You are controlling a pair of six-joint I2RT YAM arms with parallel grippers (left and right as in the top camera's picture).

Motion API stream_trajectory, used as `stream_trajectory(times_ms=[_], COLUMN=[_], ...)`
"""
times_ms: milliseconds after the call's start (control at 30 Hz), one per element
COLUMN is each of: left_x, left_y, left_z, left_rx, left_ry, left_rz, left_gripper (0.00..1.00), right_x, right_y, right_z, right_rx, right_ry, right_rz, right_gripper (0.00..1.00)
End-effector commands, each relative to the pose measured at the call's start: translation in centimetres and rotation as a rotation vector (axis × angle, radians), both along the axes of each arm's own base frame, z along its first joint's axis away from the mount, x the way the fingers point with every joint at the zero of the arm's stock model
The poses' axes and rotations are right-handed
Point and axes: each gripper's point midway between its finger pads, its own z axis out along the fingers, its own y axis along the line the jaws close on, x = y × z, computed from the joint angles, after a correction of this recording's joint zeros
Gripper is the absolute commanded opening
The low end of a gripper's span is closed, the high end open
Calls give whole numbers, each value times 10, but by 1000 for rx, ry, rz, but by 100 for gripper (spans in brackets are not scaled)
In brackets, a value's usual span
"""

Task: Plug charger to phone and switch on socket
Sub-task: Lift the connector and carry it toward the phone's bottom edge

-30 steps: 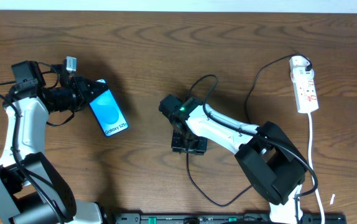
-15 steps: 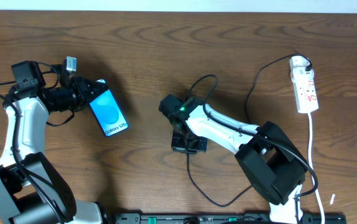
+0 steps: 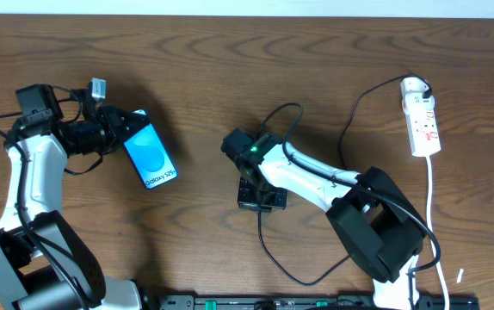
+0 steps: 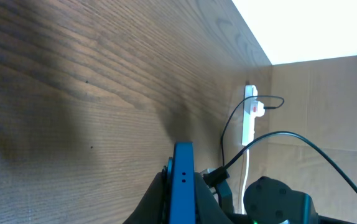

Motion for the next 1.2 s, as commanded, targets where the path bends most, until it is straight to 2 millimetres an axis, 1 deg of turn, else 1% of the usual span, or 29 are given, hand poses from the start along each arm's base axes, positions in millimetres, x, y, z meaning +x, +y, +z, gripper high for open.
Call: stream_trajectory(times_ms=[0, 67, 200, 333, 467, 600, 667, 700, 767, 833, 967, 1167], left_x=[5, 5, 5, 5, 6, 8, 7, 6, 6, 5, 4, 14], left_y=[0, 0, 1, 0, -8, -13, -15, -16, -18, -20, -24, -20], left_z=[21, 21, 21, 22, 36, 51, 55, 58, 62, 68, 87, 97], left_rx=[6, 6, 6, -1, -67, -123, -142, -157, -176, -200, -257, -263], left_ry=[-69, -69, -70, -73, -130, -197, -213, -219, -231, -260, -352, -380], left_rz=[-12, -12, -12, -15, -50, -87, -98, -105, -116, -134, -188, -182], left_gripper=[8, 7, 8, 8, 7, 8, 7, 8, 7, 8, 8, 7], right_x=[10, 14, 16, 20, 22, 23, 22, 20, 18, 19, 23, 26], right_y=[-2, 4, 21, 48, 78, 96, 105, 112, 118, 122, 125, 128], right_z=[-7, -3, 9, 26, 50, 69, 82, 93, 105, 111, 113, 115], right_rx=[25, 85, 224, 442, 695, 861, 958, 1043, 1128, 1171, 1185, 1197], right_ry=[3, 10, 52, 68, 62, 47, 35, 23, 10, -5, -37, -62], right_rz=[70, 125, 156, 222, 318, 373, 424, 470, 515, 535, 552, 568], right_gripper=[1, 1, 1, 1, 1, 1, 1, 1, 1, 1, 1, 1])
